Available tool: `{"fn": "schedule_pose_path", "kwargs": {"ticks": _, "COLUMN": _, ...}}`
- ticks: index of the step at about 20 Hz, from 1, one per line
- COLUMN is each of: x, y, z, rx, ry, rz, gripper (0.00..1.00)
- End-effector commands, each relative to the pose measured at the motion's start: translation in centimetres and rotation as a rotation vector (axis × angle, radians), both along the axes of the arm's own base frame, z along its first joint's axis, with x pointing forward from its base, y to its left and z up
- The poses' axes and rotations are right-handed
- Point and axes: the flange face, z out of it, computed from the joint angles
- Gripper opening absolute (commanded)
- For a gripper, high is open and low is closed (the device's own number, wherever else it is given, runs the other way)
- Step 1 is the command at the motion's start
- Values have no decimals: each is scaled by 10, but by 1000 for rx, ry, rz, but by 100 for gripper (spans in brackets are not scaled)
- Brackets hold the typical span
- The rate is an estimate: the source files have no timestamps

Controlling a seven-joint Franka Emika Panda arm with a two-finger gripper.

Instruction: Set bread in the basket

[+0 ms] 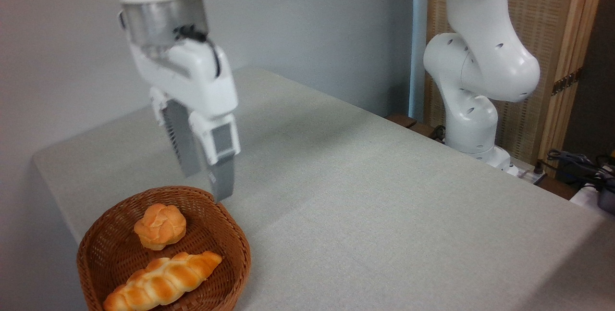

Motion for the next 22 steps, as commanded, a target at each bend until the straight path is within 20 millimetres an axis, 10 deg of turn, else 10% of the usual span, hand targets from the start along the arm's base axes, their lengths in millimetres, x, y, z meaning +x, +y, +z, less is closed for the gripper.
{"fn": "schedule_pose_path", "kwargs": {"ticks": 1, "x": -45, "y": 9, "z": 12, "rx": -19, "ry": 5, "rz": 21, "gripper": 100}}
{"fn": "schedule_pose_path", "kwargs": {"ticks": 22, "x": -66, "y": -18, "z": 18, "rx": -72, "ry": 85, "rz": 11, "gripper": 100}}
